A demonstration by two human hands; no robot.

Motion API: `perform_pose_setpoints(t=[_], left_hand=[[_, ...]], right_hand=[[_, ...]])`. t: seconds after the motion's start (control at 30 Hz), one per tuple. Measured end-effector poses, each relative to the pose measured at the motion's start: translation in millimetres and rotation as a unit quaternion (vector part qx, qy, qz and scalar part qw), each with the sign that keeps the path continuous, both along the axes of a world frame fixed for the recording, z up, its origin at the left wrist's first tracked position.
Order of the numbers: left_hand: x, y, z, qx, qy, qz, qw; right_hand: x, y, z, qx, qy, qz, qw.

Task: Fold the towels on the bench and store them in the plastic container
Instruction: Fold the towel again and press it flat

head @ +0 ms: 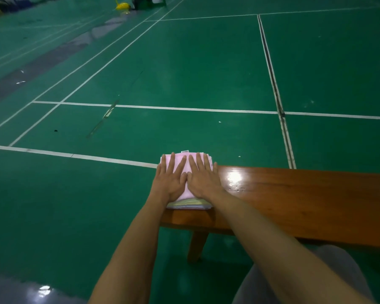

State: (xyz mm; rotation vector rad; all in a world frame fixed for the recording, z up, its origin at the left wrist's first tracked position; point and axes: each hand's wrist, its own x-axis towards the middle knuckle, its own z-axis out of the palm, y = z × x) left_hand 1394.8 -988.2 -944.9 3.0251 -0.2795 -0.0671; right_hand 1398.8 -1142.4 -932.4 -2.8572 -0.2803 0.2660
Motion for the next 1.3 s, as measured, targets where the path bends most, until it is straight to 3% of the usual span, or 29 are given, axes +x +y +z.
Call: perform_pose_setpoints(t=[0.3,0.43,0.67,0.9,1.3], left_hand=[[5.8,-6.4,18.4,0.094,0.051,-0.011,0.994],[3.6,-23.2,39.7,0.139,0.017,-0.023,0.990],[2.8,-82.0,74.5,0.099,-0.024,-0.071,0.992],[4.0,-168.1,98.0,0.044,-0.052,-0.121,0.990],[-20.8,-328.9,118.1,0.040,-0.071,-0.242,0.967]], right_hand=[[0.0,-1.6,13.3,-0.015,0.038,0.005,0.999],[0.8,-12.3,32.2,-0.007,0.027,0.008,1.000],[-8.1,-59.6,75.1,0.025,-0.020,-0.021,0.999],[-21.0,-139.8,98.7,-0.005,-0.026,-0.085,0.996],[-67.7,-291.7,115.0,-0.045,-0.035,-0.191,0.980]])
